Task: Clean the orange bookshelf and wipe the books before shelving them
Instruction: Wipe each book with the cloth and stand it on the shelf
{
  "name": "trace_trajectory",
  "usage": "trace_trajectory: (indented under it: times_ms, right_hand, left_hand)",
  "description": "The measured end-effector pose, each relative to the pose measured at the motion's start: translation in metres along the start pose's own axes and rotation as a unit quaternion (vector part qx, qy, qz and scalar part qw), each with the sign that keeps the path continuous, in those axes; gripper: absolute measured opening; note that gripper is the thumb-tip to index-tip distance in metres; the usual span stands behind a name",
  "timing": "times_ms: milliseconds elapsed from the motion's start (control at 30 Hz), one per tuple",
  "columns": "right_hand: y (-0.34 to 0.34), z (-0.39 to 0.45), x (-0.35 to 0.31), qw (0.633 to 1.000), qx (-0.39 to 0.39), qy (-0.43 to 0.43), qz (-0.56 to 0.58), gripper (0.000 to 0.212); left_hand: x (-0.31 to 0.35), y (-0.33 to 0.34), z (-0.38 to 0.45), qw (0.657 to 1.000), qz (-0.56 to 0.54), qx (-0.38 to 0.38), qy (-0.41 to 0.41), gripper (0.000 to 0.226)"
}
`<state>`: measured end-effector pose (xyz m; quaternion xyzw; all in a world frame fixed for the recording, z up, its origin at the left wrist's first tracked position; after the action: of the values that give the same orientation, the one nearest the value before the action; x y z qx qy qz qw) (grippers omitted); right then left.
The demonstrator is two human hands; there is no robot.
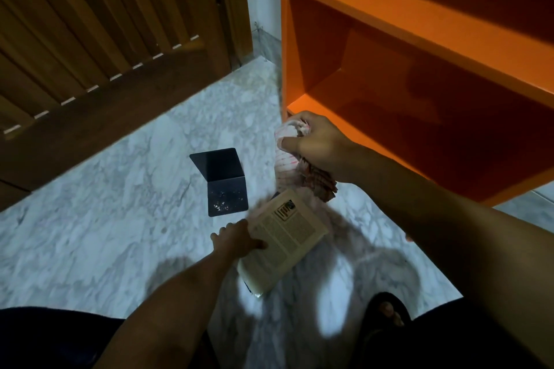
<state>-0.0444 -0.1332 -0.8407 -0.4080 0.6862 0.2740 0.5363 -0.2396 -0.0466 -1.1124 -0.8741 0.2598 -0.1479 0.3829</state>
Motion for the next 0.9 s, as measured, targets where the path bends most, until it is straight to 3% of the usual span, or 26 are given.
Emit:
trace_trajectory:
  times_ms: [167,367,467,600,700,800,900]
  right_hand:
    - [-0.002,-0.007,-0.005,1.0,0.003,0.01,-0.006,0.021]
    - [-0.017,-0.011,0.001,0.999,0.016,0.033,-0.004,0.019]
    - [-0.03,-0.01,0.008,0.998,0.036,0.044,-0.03,0.016]
    - [-0.051,-0.008,0.01,0.992,0.077,0.049,-0.082,0.024]
    - [-0.067,-0.01,0.004,0.987,0.137,0.016,-0.086,0.035]
    - [-0.082,-0.021,-0.003,0.967,0.244,-0.063,-0.051,0.043]
    - [-0.07,-0.021,0.012,0.968,0.246,-0.026,0.041,0.041]
  left_hand:
    - [0.009,-0.012,-0.007,0.995,-0.092,-0.024,0.029,0.053]
    - [0.021,-0.048,-0.026,0.99,-0.104,-0.019,0.097,0.033]
    - [0.025,-0.08,-0.041,0.979,-0.16,-0.002,0.126,0.029]
    - [0.027,-0.133,-0.075,0.943,-0.307,0.026,0.124,0.018]
    - [0.021,-0.179,-0.101,0.909,-0.389,0.043,0.144,0.028]
    - [0.011,-0.225,-0.131,0.881,-0.438,0.071,0.165,0.033]
    - [0.011,-0.261,-0.166,0.842,-0.488,0.082,0.215,0.034]
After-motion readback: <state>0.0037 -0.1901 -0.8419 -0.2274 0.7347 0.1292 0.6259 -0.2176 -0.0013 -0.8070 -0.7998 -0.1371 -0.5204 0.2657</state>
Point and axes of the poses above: each hand's wrist, its own z-axis towards the middle knuckle, its own y-axis out of the palm, x = y × z, the point moved 8 cm from there along z, towards the middle knuckle, and after that the axes turned 12 degrees about z, right-handed, at the moved point
